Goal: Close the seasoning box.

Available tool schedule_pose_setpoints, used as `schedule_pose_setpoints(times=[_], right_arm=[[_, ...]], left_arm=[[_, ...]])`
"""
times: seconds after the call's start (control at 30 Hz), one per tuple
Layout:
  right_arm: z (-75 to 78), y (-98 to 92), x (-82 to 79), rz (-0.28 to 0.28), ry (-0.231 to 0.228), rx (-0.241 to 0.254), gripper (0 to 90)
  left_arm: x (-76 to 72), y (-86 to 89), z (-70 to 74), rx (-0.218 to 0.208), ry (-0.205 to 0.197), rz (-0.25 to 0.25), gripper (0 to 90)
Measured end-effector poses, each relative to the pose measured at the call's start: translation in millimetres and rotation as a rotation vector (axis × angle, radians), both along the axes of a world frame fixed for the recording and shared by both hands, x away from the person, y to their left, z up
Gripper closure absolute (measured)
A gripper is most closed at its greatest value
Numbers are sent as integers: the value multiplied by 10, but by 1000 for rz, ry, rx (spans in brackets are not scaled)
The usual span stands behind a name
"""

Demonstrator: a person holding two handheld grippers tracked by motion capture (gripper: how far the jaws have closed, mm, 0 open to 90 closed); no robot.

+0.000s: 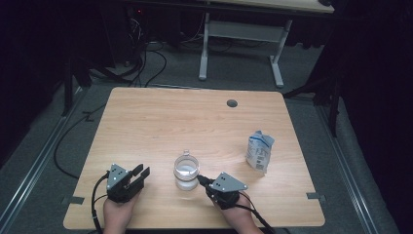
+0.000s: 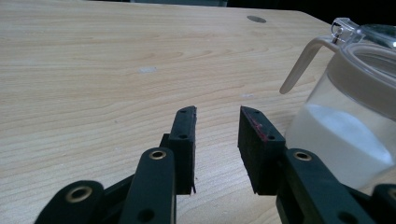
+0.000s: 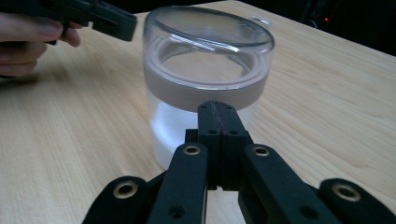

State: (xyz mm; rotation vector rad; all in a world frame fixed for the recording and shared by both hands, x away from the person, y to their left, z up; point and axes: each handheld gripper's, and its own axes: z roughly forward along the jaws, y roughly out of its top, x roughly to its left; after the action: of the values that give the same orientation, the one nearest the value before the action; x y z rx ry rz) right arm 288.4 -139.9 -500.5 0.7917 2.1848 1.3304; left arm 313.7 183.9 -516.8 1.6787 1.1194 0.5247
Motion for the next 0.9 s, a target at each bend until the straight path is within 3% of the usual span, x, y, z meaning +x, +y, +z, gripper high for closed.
schedule_pose_setpoints(times=[0.23, 0.4, 0.63, 0.7, 0.8, 0.9], right_arm=[[0, 95, -21, 36, 3, 5, 898], [17, -22, 11, 2, 9, 21, 863], [-72, -442, 124, -138, 33, 15, 740], [-127, -631, 143, -199, 36, -11, 720], [-190, -915, 142, -258, 60, -6, 697], [-187, -1182, 76, -315, 52, 5, 669]], left_arm=[[0, -7, -5, 1, 3, -5, 672], [-1, -13, -8, 0, 1, -7, 672], [25, -29, -49, 3, 16, -27, 666], [18, -27, -48, -1, 17, -27, 665], [1, -38, -32, 7, 10, -32, 661], [-13, -56, -23, 15, 4, -41, 654]])
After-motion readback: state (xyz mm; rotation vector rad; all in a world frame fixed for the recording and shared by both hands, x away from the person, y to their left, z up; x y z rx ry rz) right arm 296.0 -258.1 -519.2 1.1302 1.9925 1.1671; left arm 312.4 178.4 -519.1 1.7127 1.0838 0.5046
